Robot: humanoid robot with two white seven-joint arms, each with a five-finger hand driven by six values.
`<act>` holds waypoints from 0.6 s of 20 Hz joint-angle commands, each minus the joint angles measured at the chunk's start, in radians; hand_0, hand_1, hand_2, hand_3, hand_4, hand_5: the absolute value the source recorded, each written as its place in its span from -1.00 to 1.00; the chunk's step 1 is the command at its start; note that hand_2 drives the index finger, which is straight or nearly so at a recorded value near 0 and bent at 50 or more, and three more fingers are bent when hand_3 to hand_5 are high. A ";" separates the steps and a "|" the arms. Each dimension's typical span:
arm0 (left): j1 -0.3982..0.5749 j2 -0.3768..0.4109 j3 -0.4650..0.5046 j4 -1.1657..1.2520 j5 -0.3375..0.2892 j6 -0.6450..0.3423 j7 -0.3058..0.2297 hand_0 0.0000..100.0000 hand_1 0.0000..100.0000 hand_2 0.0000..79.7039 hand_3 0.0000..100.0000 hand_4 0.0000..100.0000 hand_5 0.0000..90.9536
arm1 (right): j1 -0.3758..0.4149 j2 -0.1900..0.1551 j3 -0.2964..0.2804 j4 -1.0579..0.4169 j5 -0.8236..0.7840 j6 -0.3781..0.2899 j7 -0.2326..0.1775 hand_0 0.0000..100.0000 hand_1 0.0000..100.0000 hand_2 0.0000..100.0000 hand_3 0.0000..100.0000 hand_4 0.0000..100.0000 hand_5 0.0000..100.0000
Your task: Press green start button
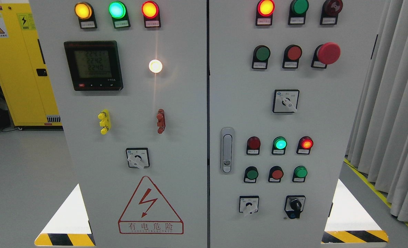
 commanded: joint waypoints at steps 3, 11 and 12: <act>-0.026 -0.051 0.002 -0.020 0.000 0.000 0.000 -0.76 0.11 -1.00 -1.00 -1.00 -1.00 | 0.076 0.014 0.026 -0.596 0.149 -0.008 0.005 -0.68 -0.20 -1.00 -0.92 -0.84 -1.00; -0.028 -0.083 0.000 -0.028 0.000 0.000 0.000 -0.76 0.11 -1.00 -1.00 -1.00 -1.00 | 0.105 0.016 0.054 -0.871 0.246 -0.036 -0.004 -0.68 -0.16 -1.00 -0.76 -0.70 -0.95; -0.028 -0.088 0.000 -0.028 0.000 0.000 0.000 -0.76 0.11 -1.00 -1.00 -1.00 -1.00 | 0.105 0.014 0.057 -0.906 0.252 -0.039 -0.003 -0.68 -0.16 -1.00 -0.74 -0.66 -0.92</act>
